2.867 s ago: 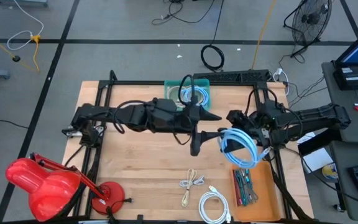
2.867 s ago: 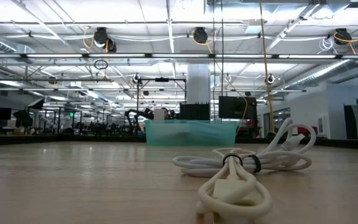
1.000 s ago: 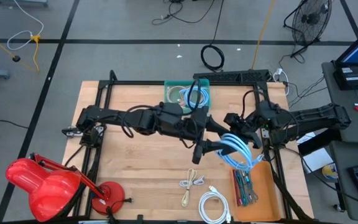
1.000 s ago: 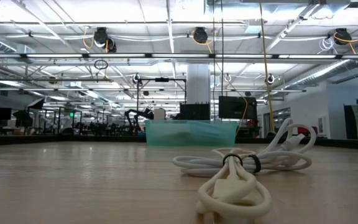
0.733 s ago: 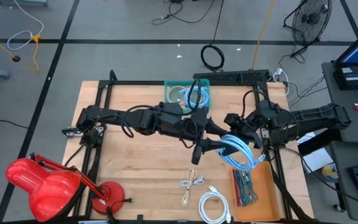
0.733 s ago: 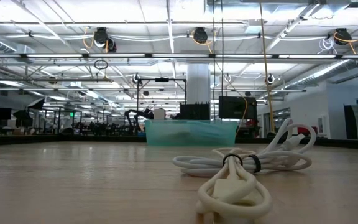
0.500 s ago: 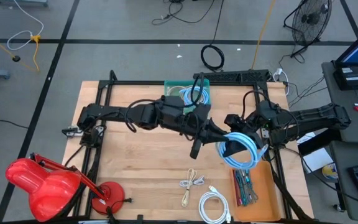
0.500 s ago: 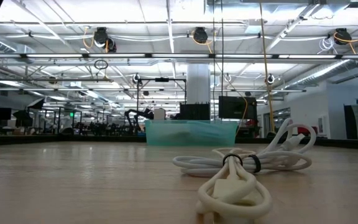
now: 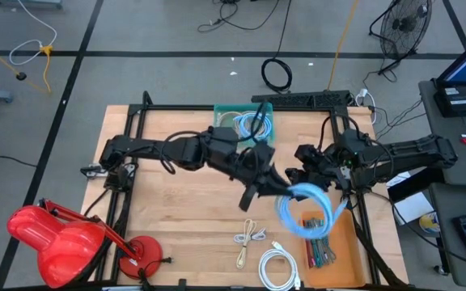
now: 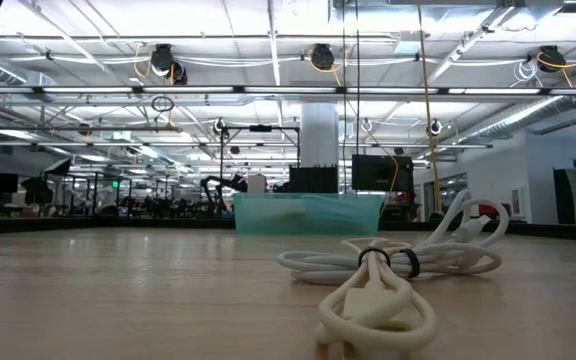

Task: Pick & Place USB Port
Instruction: Put the blue display cable into the blue bin

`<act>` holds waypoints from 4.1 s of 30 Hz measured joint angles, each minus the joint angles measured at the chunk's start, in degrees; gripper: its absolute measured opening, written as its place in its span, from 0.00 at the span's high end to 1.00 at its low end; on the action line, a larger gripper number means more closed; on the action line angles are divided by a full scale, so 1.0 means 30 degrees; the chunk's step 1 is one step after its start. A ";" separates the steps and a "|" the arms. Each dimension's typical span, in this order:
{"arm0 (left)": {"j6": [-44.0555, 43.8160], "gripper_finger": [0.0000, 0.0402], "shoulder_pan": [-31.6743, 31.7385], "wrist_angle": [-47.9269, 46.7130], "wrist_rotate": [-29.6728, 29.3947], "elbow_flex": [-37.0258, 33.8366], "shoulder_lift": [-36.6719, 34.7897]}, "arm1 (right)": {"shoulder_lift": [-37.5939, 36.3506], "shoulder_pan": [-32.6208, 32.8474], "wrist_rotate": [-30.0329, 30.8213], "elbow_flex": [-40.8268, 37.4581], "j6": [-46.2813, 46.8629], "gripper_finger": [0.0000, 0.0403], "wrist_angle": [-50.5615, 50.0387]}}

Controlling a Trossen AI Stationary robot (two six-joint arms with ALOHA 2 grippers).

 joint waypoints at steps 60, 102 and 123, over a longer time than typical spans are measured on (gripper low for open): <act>1.5573 0.94 1.8622 -1.8973 1.0146 -0.0250 0.4501 | 0.0000 -0.1491 0.5598 -0.2718 -0.1151 0.65 -0.1766; 1.9220 0.97 1.7760 -1.8702 0.6323 -0.0232 0.8807 | 0.0034 -0.1476 0.8501 -0.2710 -0.1267 0.65 -0.1373; 1.8652 0.84 1.7625 -1.8434 0.1268 0.1550 0.8727 | 0.0031 -0.1476 0.8487 -0.2696 -0.1296 0.65 -0.1367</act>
